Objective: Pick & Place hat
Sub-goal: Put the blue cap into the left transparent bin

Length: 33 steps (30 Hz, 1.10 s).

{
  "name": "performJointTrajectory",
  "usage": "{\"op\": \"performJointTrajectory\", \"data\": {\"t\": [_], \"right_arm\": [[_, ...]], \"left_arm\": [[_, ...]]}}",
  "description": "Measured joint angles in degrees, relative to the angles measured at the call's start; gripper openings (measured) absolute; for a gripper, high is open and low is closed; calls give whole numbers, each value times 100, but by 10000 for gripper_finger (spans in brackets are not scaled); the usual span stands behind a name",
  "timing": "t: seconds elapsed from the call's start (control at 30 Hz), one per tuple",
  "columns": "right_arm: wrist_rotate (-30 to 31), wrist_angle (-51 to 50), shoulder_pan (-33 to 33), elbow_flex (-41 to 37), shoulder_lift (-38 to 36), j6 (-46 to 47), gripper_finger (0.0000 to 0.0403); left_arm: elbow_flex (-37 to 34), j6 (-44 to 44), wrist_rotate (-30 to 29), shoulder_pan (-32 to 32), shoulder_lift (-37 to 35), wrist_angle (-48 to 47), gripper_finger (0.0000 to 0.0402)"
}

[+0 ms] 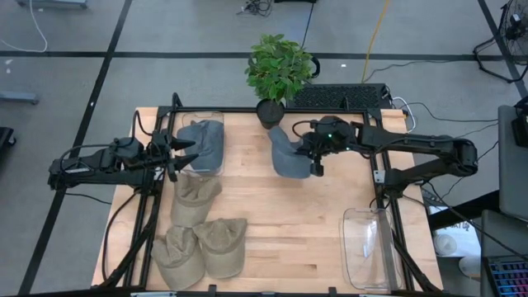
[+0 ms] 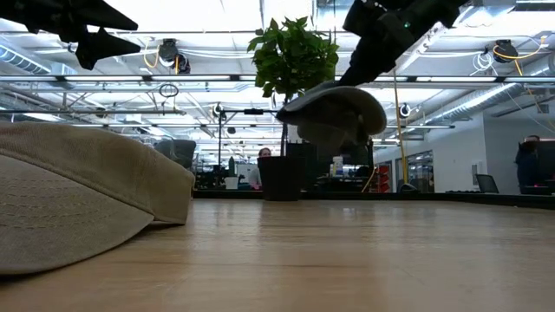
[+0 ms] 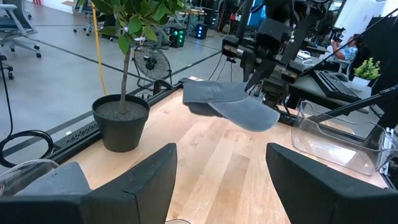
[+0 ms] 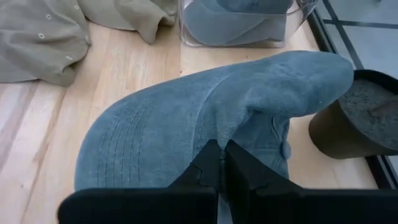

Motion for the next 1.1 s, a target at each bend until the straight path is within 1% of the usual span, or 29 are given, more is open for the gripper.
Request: {"op": "performJointTrajectory", "data": {"t": [0.63,0.9,1.1], "right_arm": [[20,-933,0,0,-1046,170,0],[20,-938,-2,0,-1393,81,0],[0,-728,10,0,-1440,58,0]], "left_arm": [[0,0,-2,1,0,0,258],[0,0,-2,0,0,0,257],[0,-43,-4,1,0,17,258]]}}
